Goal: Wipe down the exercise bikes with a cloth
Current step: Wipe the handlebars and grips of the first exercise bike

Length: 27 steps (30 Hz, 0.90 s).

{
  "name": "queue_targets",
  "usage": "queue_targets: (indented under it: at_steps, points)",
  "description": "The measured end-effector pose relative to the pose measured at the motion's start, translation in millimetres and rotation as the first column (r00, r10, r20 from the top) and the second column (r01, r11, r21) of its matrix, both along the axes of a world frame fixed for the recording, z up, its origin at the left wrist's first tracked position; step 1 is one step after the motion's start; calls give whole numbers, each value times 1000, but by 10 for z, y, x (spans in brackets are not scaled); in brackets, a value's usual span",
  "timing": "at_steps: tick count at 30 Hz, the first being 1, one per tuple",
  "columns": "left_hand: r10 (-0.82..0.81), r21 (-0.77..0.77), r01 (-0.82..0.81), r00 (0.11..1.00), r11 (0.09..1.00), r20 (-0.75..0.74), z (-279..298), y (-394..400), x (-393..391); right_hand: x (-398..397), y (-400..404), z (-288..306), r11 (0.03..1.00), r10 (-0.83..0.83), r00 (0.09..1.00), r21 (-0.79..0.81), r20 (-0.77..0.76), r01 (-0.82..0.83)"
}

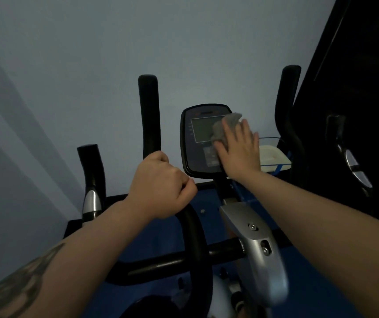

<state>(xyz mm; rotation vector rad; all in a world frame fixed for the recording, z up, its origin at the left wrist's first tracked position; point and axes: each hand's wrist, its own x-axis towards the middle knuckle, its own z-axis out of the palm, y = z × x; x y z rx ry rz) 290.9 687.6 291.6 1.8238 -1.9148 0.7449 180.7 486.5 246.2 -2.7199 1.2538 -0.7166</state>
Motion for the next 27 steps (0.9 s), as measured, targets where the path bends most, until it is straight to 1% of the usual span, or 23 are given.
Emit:
queue_targets:
  at_steps: [2, 3, 4, 5, 6, 7, 9, 10, 11, 12, 13, 14, 15, 16, 17, 19, 21, 22, 23, 24, 25, 26, 27]
  points:
    - [-3, -6, 3, 1000, 1000, 6, -2, -3, 12, 300, -68, 180, 974, -209, 977, 98, 40, 204]
    - [-6, -6, 6, 1000, 1000, 3, -5, 0, 15, 448, -23, 242, 964, -250, 967, 104, 38, 245]
    - [-8, -4, 8, 1000, 1000, -4, -5, 7, 16, 556, 59, 266, 970, -235, 972, 75, 23, 233]
    - [-10, -4, 10, 1000, 1000, -8, -1, 10, 13, 608, 158, 234, 988, -151, 989, 13, -1, 151]
    - [-12, -9, 12, 1000, 1000, -9, 5, 8, 7, 592, 270, 167, 999, -10, 999, -51, -40, 8]
    - [-15, -16, 15, 1000, 1000, -7, 13, 5, 1, 516, 353, 99, 980, 154, 984, -112, -92, -164]
    - [-24, -22, 24, 1000, 999, -6, 37, -6, -5, 278, 340, 48, 870, 434, 877, -156, -206, -467]
    - [-21, -23, 21, 1000, 1000, -5, 38, -8, -14, 213, 231, 77, 815, 507, 823, -169, -256, -554]
    - [-12, -22, 12, 1000, 1000, -1, 35, -7, -23, 214, 105, 116, 798, 519, 806, -176, -284, -576]
    - [2, -13, -2, 1000, 1000, 2, 33, 0, -25, 285, -7, 172, 830, 475, 836, -175, -276, -530]
    - [11, 0, -11, 1000, 1000, 3, 27, 10, -17, 414, -91, 249, 891, 389, 895, -159, -217, -425]
    - [15, 15, -15, 1000, 1000, 0, 28, 14, -11, 557, -127, 331, 948, 277, 950, -121, -142, -294]
    - [17, 27, -17, 1000, 999, 1, 38, 11, -12, 700, -127, 390, 979, 180, 980, -78, -82, -186]
    - [20, 45, -20, 1000, 999, 3, 56, 12, -17, 803, -87, 430, 991, 125, 991, -39, -51, -127]
    - [22, 62, -22, 1000, 998, 10, 68, 16, -21, 838, -20, 451, 992, 123, 991, -15, -44, -124]
    - [37, 93, -39, 999, 995, 21, 97, 16, -40, 725, 108, 427, 969, 249, 966, 21, -63, -248]
    - [47, 107, -48, 999, 993, 9, 119, 24, -66, 447, 253, 368, 896, 440, 895, 110, -76, -431]
    - [55, 109, -54, 998, 993, -4, 122, 33, -80, 284, 313, 369, 838, 519, 855, 215, -29, -501]
    - [71, 122, -69, 997, 990, -11, 125, 42, -97, 118, 359, 418, 763, 548, 833, 361, 78, -536]
    - [94, 152, -92, 995, 984, -8, 137, 53, -114, -50, 401, 518, 677, 525, 834, 511, 171, -530]
    - [112, 183, -111, 994, 977, 1, 137, 58, -123, -208, 430, 623, 607, 501, 846, 622, 184, -494]
    - [130, 218, -128, 991, 968, 3, 140, 62, -133, -362, 493, 736, 576, 496, 860, 696, 119, -429]
    - [149, 244, -145, 989, 959, 3, 139, 61, -145, -503, 567, 810, 568, 502, 864, 743, 27, -354]
